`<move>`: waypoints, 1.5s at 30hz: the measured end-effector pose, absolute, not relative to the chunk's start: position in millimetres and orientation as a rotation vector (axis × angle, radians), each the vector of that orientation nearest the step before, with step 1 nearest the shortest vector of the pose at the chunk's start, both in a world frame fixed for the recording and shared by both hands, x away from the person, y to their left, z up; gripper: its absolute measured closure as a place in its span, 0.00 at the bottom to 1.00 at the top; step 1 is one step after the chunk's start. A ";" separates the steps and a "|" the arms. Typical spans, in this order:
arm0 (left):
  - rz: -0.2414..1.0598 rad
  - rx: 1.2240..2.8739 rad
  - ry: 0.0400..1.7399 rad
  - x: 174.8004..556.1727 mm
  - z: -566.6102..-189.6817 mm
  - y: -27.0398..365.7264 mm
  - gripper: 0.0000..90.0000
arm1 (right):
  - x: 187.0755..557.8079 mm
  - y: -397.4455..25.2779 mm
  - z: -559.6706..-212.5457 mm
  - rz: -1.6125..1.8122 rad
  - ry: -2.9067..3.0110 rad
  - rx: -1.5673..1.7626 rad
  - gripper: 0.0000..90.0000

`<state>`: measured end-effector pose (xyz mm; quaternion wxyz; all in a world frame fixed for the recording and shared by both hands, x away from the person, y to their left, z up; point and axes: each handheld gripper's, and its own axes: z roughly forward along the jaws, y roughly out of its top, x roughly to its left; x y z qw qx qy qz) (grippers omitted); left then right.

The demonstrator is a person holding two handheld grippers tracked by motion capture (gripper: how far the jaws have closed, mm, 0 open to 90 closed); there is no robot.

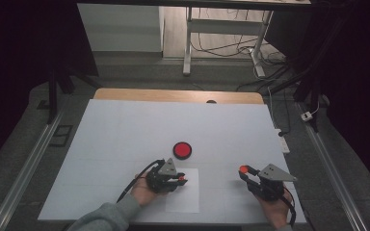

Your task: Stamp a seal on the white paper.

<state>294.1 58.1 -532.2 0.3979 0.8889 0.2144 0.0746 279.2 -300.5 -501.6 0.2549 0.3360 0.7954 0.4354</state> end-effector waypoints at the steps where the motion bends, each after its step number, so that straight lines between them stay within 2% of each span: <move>1: 0.188 2.253 0.543 294.3 -531.9 58.1 0.81 | 279.2 -300.6 -501.6 1.182 2.160 0.913 0.71; 7: 0.207 2.263 0.504 295.3 -526.1 59.0 0.80 | 279.6 -300.9 -501.8 1.182 2.162 0.911 0.71; 10: 0.200 2.169 0.527 296.4 -516.0 64.5 0.80 | 279.9 -301.4 -502.1 1.183 2.161 0.918 0.71; 15: 0.191 2.122 0.526 295.2 -509.5 68.4 0.80 | 280.3 -301.2 -502.5 1.181 2.165 0.915 0.71; 32: 0.116 2.053 0.551 297.0 -500.1 80.1 0.80 | 280.2 -301.0 -502.1 1.182 2.166 0.911 0.71; 45: 0.112 1.992 0.582 302.8 -483.1 102.4 0.80 | 280.4 -300.4 -502.1 1.186 2.163 0.906 0.71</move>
